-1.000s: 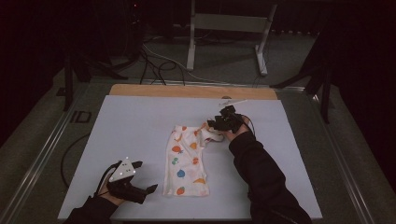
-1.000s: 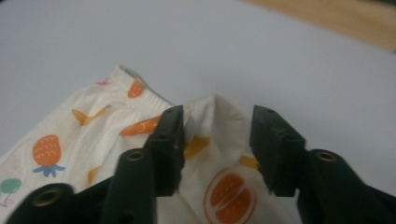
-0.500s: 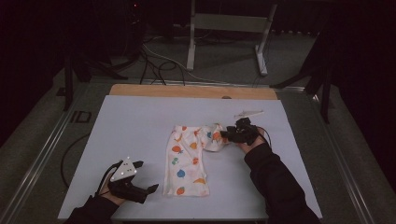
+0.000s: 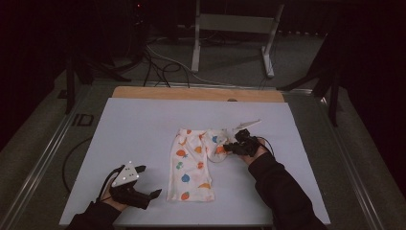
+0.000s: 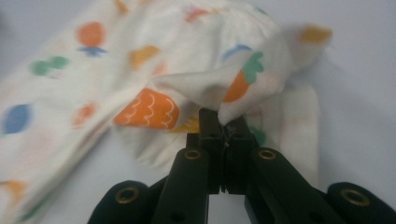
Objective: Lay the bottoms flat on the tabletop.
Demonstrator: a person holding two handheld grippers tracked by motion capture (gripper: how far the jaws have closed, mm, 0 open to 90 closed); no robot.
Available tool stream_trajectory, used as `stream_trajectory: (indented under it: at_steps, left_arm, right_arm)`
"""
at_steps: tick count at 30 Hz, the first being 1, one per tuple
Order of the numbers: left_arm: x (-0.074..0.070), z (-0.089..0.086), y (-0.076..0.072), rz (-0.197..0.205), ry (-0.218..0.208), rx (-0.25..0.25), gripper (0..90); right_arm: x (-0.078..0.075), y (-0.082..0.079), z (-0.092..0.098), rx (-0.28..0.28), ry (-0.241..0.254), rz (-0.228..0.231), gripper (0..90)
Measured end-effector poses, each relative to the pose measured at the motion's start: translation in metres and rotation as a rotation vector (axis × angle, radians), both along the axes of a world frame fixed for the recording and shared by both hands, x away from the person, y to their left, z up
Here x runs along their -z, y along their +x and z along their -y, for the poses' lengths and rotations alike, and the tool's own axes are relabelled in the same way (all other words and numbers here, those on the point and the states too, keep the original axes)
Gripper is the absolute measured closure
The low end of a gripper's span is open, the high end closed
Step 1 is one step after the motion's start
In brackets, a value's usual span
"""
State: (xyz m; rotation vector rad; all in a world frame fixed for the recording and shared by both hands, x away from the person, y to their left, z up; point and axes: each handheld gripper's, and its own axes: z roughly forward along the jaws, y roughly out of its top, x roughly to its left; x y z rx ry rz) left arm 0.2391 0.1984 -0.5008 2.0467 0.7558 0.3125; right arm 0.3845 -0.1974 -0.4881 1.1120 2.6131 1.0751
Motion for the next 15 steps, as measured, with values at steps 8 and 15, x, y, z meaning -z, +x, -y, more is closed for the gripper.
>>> stream_trajectory:
  at_steps: [8, 15]
  left_arm:
    - [0.000, 0.000, 0.001, 0.000, -0.003, 0.001, 0.8]
    - [0.001, 0.001, 0.001, -0.006, -0.001, 0.006, 0.8]
  right_arm:
    - [-0.032, -0.005, 0.020, 0.007, 0.380, -0.072, 89.0]
    - [-0.001, 0.013, 0.043, 0.245, 0.196, -0.079, 88.1]
